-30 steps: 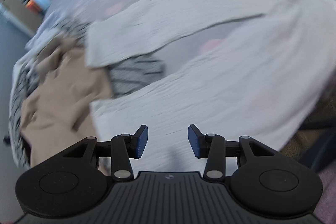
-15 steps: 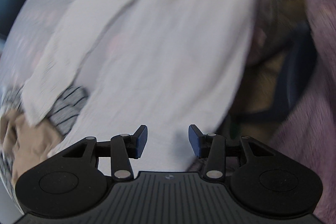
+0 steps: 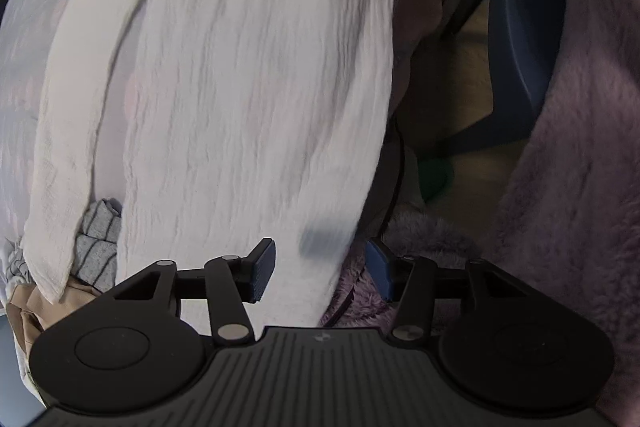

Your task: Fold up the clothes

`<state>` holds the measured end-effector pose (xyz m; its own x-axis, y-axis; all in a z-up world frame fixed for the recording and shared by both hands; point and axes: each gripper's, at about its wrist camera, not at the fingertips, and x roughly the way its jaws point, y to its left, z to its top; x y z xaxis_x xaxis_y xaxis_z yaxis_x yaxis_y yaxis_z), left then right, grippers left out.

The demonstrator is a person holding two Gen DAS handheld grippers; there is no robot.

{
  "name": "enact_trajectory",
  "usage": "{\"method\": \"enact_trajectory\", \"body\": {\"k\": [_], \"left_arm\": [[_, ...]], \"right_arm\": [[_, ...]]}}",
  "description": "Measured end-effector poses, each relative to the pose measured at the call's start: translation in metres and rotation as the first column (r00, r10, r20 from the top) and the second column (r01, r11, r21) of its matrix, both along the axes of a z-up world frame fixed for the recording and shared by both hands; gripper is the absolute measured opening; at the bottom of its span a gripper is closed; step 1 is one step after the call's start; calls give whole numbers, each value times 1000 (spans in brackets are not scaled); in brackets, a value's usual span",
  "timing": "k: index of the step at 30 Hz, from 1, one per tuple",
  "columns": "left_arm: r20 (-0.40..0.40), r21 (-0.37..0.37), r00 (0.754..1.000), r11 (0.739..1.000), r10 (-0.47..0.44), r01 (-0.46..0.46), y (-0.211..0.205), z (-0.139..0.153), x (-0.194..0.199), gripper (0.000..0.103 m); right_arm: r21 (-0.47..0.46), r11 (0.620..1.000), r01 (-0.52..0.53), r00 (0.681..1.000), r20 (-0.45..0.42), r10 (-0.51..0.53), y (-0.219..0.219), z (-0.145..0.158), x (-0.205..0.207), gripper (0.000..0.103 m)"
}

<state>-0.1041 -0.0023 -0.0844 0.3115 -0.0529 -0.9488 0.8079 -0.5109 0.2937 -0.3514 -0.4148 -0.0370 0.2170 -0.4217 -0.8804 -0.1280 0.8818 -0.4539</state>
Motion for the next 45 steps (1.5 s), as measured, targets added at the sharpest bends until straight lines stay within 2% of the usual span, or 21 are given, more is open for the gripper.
{"method": "enact_trajectory", "body": {"k": [2, 4, 6, 9, 12, 17, 20, 23, 27, 28, 30, 33, 42, 45], "left_arm": [[15, 6, 1000, 1000, 13, -13, -1, -4, 3, 45], [29, 11, 999, 1000, 29, -29, -3, -7, 6, 36], [47, 18, 998, 999, 50, -51, -4, -10, 9, 21], [70, 26, 995, 997, 71, -73, -5, -11, 9, 3], [76, 13, 992, 995, 101, -103, -5, -8, 12, 1], [65, -39, 975, 977, 212, -210, -12, 4, 29, 1], [47, -78, 958, 957, 284, -280, -17, 12, 39, 1], [30, -124, 937, 931, 349, -343, -21, 23, 49, 0], [-4, -175, 910, 896, 415, -409, -21, 37, 61, 0], [-12, -185, 903, 887, 429, -423, -20, 40, 64, 0], [-29, -204, 892, 870, 452, -448, -21, 46, 70, 0], [-50, -240, 877, 846, 478, -475, -21, 57, 77, 0], [-71, -373, 829, 756, 554, -538, -36, 100, 114, 0], [-49, -415, 828, 743, 559, -526, -51, 116, 129, 0]], "right_arm": [[-13, 999, -31, 998, -54, 30, -2, -5, -9, 43], [-17, 998, -59, 992, -110, 57, -3, -12, -17, 43], [-17, 996, -82, 985, -152, 79, -3, -18, -22, 42], [-8, 993, -117, 973, -201, 113, 1, -26, -27, 42], [12, 989, -145, 964, -224, 144, 7, -27, -29, 42], [43, 982, -186, 954, -231, 191, 16, -15, -27, 42], [81, 975, -205, 940, -260, 219, 22, -16, -25, 43], [88, 972, -217, 925, -298, 234, 25, -29, -24, 43], [79, 979, -190, 932, -300, 205, 22, -35, -24, 40], [77, 981, -179, 936, -294, 194, 21, -35, -24, 39], [69, 985, -156, 945, -279, 169, 18, -31, -24, 21], [42, 991, -126, 965, -225, 132, 13, -20, -25, 7], [-81, 995, -50, 998, -36, 47, -5, 26, -9, 4], [-134, 991, -28, 999, 21, 31, -16, 43, 10, 4]]}}
